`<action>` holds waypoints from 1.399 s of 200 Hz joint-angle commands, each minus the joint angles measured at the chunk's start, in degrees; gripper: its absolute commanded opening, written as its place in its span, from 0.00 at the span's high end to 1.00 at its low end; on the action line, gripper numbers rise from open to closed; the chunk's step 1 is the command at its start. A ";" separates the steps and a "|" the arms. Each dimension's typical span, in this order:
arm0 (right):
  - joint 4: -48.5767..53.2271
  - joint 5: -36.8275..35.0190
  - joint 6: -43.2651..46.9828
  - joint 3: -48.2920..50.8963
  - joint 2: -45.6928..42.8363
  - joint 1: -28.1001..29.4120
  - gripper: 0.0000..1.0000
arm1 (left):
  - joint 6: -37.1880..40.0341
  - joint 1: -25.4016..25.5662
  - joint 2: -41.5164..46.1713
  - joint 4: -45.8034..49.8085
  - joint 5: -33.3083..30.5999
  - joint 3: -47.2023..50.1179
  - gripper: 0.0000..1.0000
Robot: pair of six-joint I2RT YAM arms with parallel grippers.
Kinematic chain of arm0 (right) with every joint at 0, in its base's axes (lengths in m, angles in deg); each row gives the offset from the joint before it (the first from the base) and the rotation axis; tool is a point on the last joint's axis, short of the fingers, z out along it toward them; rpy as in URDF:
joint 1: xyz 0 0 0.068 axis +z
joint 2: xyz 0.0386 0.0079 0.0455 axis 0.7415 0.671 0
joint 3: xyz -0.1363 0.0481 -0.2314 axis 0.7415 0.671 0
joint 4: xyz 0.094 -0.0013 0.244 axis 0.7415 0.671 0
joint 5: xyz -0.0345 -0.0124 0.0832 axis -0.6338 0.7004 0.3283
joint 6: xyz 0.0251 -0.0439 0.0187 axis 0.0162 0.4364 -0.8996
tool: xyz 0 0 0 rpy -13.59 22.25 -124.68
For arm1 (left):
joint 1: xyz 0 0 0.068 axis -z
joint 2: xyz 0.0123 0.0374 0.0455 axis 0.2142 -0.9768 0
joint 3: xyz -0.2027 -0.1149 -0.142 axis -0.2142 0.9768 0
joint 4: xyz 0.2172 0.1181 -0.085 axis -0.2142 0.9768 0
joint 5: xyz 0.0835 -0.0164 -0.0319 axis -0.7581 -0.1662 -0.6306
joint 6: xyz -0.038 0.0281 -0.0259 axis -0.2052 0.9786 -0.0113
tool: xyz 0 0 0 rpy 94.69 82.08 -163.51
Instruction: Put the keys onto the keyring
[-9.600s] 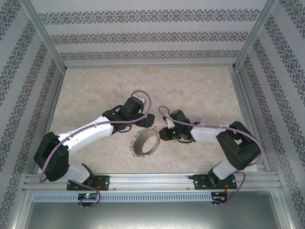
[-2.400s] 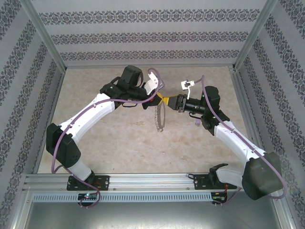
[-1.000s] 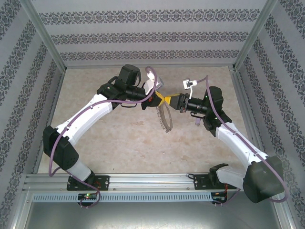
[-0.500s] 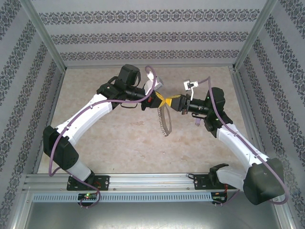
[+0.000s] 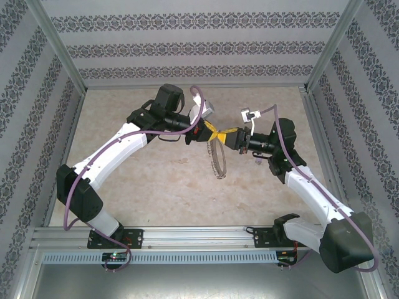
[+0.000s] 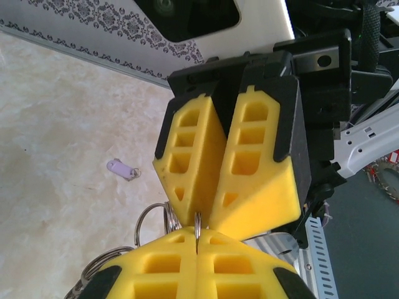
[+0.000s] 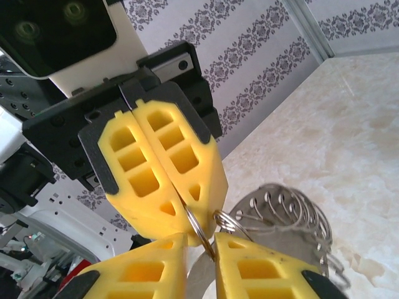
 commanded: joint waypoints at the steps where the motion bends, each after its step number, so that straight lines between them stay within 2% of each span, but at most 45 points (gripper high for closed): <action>1: 0.21 3.99 0.53 0.70 -0.90 0.41 0.81 | -0.37 -0.07 1.79 -4.43 0.24 -2.46 1.00; 63: -0.70 2.31 0.46 -1.68 0.69 0.50 0.83 | -0.46 -0.06 0.98 -4.04 1.50 -2.61 1.00; 86: -1.40 1.86 0.20 -2.68 1.52 0.50 0.89 | -0.29 -0.07 0.80 -3.64 2.26 -2.72 1.00; 103: -1.62 1.78 0.07 -3.05 1.90 0.50 1.00 | -0.20 -0.08 0.42 -3.17 2.71 -2.90 1.00; 143: -2.02 0.25 0.12 -2.62 1.71 0.48 1.00 | -0.81 -0.08 -0.12 -3.29 1.61 -3.04 1.00; 148: -2.00 -0.06 0.24 -2.53 1.69 0.43 1.00 | -1.34 -0.03 0.10 -3.96 0.87 -2.85 0.96; 166: -2.16 -1.41 0.53 -2.21 1.34 0.33 1.00 | -3.85 -0.24 1.47 -8.07 -2.07 -1.01 0.71; 183: -2.96 -2.48 0.38 -2.09 1.26 0.17 1.00 | -6.82 -0.90 3.48 -12.10 -5.18 0.85 0.54; 205: -4.11 -3.69 0.13 -2.34 1.32 0.07 1.00 | -12.07 -2.00 6.76 -17.77 -9.06 4.08 0.40; 246: -6.54 -5.21 -0.94 -2.14 1.90 0.18 1.00 | -21.75 -4.24 11.58 -27.03 -15.20 11.61 0.36; 280: -8.91 -5.52 -1.81 -2.26 2.99 0.23 1.00 | -25.03 -5.79 11.73 -30.07 -13.22 14.48 0.39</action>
